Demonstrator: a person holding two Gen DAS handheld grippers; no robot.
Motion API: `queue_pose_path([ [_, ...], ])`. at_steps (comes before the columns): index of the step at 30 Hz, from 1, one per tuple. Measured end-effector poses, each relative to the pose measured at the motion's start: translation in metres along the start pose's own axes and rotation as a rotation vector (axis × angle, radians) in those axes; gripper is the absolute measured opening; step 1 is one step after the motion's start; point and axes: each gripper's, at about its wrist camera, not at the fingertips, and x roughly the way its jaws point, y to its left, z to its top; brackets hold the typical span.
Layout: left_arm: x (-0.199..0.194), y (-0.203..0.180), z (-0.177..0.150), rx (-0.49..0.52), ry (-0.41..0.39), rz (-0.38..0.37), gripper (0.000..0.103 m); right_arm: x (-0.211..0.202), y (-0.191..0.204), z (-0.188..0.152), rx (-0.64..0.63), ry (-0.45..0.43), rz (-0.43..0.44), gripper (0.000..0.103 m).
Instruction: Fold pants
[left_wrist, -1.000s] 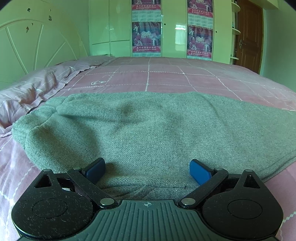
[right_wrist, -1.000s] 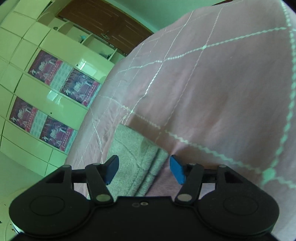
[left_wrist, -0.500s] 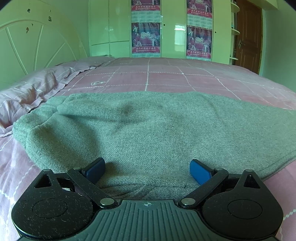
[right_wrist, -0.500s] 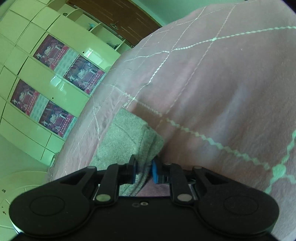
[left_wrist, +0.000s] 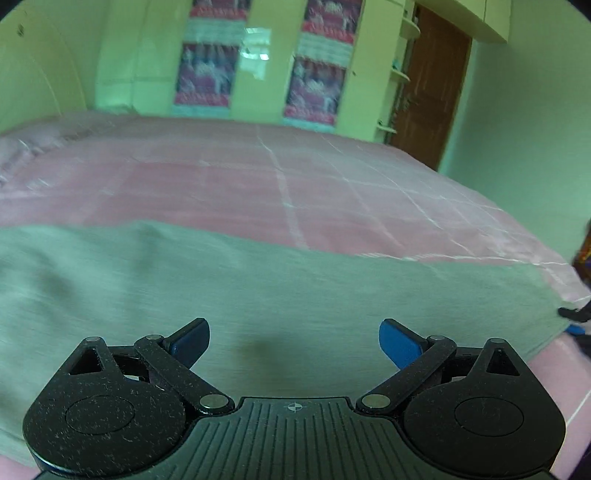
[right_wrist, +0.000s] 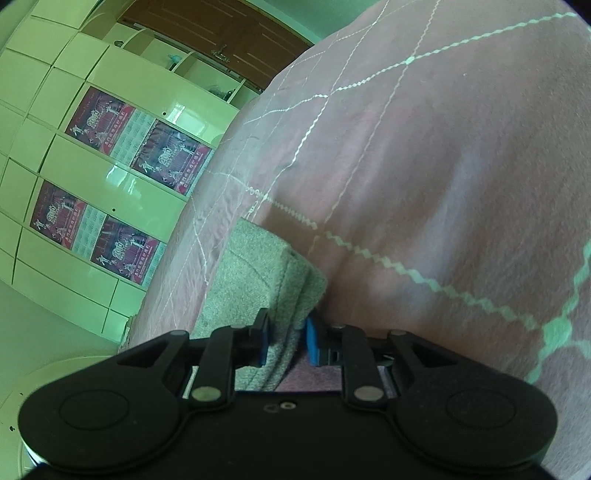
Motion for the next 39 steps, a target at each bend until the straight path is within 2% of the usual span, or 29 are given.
queue_pose_path([
  [3, 0.019, -0.058, -0.012, -0.039, 0.052, -0.055, 0.098, 0.000, -0.003, 0.001, 0.004, 0.005, 0.012, 0.011],
  [4, 0.025, -0.076, -0.017, -0.012, 0.071, -0.040, 0.098, 0.000, -0.005, 0.001, 0.003, 0.007, 0.016, 0.011],
  [5, 0.032, -0.093, -0.024, 0.039, 0.088, 0.002, 0.103, 0.000, -0.006, 0.001, 0.003, 0.009, 0.018, 0.011],
  [7, 0.042, -0.118, -0.038, 0.126, 0.090, 0.108, 0.103, 0.000, -0.007, 0.002, -0.001, 0.012, 0.026, 0.011],
  [8, 0.041, -0.123, -0.040, 0.130, 0.080, 0.128, 0.103, 0.000, -0.008, 0.003, -0.002, 0.014, 0.030, 0.011],
  [11, 0.029, -0.124, -0.034, 0.076, 0.069, 0.131, 0.103, -0.005, -0.006, 0.003, -0.011, 0.011, 0.040, 0.015],
  [16, 0.031, -0.132, -0.045, 0.128, 0.072, 0.144, 0.103, -0.006, -0.008, 0.000, -0.024, -0.004, 0.056, 0.016],
  [20, 0.035, -0.127, -0.041, 0.118, 0.071, 0.137, 0.103, -0.012, -0.004, 0.002, -0.013, -0.043, 0.054, 0.021],
  [23, 0.035, -0.129, -0.042, 0.124, 0.060, 0.138, 0.103, -0.006, -0.005, 0.000, -0.052, -0.027, 0.021, 0.014],
  [27, 0.026, -0.132, -0.033, 0.103, 0.072, 0.150, 0.103, -0.006, -0.001, 0.003, -0.034, -0.012, 0.022, 0.017],
  [29, 0.017, -0.139, -0.033, 0.099, 0.048, 0.125, 0.103, -0.005, -0.001, 0.003, -0.039, -0.007, 0.026, 0.018],
  [30, 0.024, -0.144, -0.037, 0.121, 0.099, 0.119, 0.103, -0.004, -0.002, 0.003, -0.040, -0.008, 0.029, 0.018],
  [31, 0.028, -0.147, -0.043, 0.140, 0.107, 0.130, 0.103, -0.004, -0.002, 0.003, -0.037, -0.010, 0.031, 0.018],
  [35, 0.025, -0.147, -0.047, 0.152, 0.077, 0.131, 0.103, -0.006, 0.000, 0.001, -0.028, -0.016, 0.041, 0.022],
  [38, 0.011, -0.143, -0.042, 0.102, 0.008, 0.154, 0.103, -0.007, -0.002, 0.001, -0.016, -0.027, 0.052, 0.023],
  [39, 0.012, -0.140, -0.042, 0.091, 0.007, 0.170, 0.103, -0.007, -0.002, 0.001, -0.016, -0.030, 0.056, 0.023],
])
